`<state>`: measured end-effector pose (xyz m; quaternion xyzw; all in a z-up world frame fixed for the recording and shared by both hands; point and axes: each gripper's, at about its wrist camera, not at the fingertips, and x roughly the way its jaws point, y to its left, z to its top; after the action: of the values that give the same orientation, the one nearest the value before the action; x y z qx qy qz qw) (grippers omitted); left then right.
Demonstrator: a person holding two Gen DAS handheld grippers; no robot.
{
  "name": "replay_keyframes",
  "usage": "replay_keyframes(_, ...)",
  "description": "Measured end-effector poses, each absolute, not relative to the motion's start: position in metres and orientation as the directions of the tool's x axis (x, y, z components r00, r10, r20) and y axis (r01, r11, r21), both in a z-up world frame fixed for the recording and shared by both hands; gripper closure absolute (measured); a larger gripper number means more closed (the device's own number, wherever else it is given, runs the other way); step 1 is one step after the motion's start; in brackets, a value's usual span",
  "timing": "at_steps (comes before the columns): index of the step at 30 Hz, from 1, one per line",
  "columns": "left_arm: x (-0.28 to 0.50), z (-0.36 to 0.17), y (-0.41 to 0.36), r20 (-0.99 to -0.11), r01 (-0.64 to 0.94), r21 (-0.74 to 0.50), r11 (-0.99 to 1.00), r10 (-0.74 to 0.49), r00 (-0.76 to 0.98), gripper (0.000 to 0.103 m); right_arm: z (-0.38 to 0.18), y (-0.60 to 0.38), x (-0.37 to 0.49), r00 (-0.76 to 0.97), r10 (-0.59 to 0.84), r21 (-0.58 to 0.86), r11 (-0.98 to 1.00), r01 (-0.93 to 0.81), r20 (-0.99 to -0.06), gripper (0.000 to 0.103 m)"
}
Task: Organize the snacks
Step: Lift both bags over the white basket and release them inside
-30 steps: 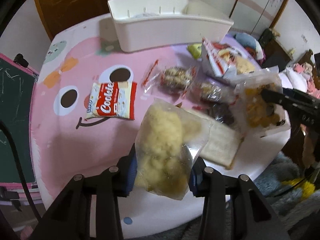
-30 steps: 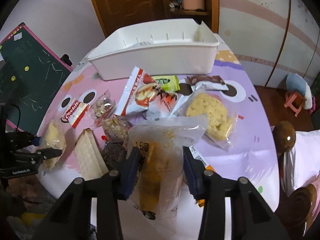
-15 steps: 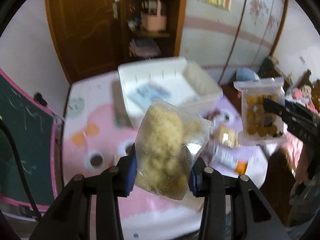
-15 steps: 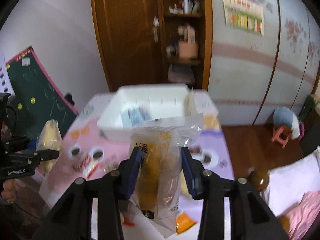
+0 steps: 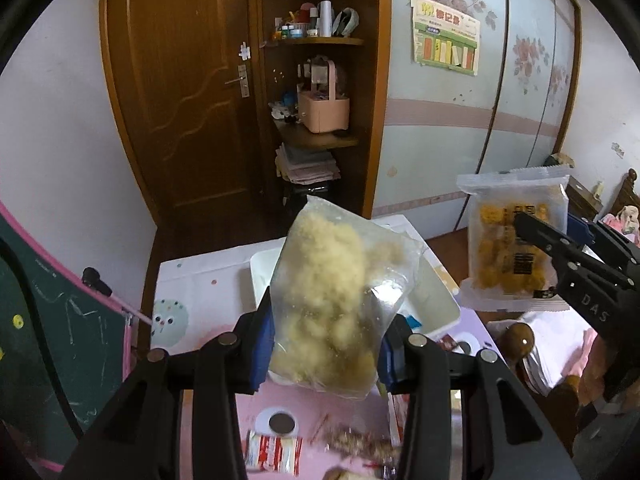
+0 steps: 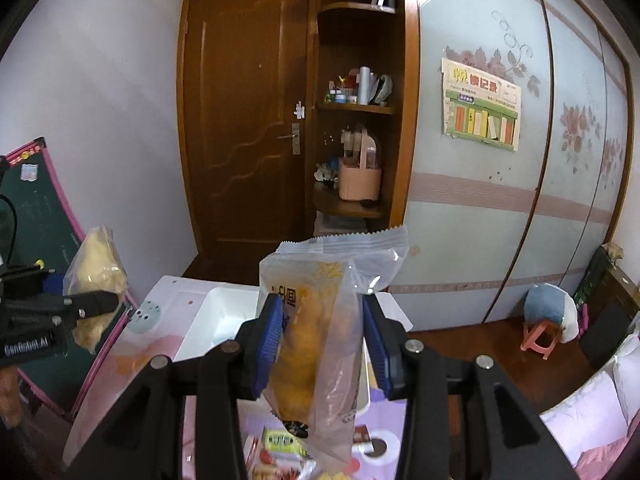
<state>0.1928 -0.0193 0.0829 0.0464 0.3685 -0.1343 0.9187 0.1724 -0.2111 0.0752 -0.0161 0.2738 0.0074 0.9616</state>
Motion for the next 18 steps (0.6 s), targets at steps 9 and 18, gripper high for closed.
replay_keyframes(9, 0.275, -0.004, -0.042, -0.788, 0.265, -0.051, 0.963, -0.202, 0.581, 0.062, 0.006, -0.207, 0.262, 0.736, 0.016, -0.010, 0.999, -0.031, -0.677, 0.062)
replay_keyframes(18, 0.325, -0.078, -0.043, -0.868, 0.235, -0.059, 0.970, -0.166, 0.467, 0.041, -0.060, -0.195, 0.309, 0.601, 0.087, 0.041, 0.995, -0.091, -0.795, 0.061)
